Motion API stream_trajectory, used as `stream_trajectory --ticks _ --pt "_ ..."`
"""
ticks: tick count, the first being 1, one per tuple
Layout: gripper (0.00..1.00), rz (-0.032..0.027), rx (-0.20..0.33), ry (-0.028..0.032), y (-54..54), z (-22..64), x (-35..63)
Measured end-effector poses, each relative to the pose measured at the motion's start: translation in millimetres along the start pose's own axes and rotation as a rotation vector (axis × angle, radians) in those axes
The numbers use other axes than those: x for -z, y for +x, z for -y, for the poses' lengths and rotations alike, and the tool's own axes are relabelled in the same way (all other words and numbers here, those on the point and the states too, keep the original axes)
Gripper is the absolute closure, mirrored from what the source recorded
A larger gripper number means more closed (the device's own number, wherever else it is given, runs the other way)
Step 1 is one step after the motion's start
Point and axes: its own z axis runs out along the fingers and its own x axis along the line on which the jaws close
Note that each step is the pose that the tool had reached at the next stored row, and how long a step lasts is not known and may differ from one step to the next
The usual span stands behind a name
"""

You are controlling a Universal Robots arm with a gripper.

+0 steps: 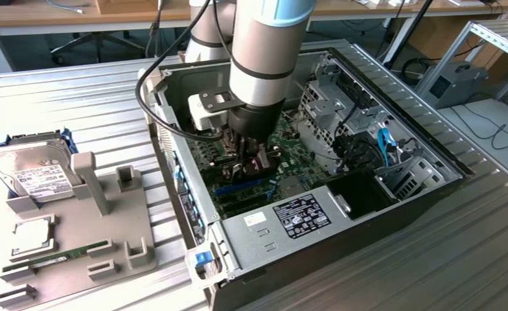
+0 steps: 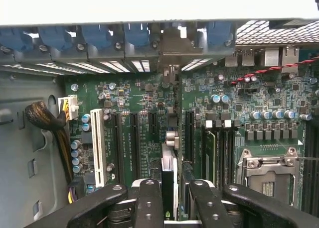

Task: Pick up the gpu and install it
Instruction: 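Insert the gpu into the slot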

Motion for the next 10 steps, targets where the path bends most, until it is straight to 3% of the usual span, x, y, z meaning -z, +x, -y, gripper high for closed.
stream_trajectory --ticks 10 --pt "0.74 -0.0026 0.007 -0.0001 -4.0 -0.1 -2.8"
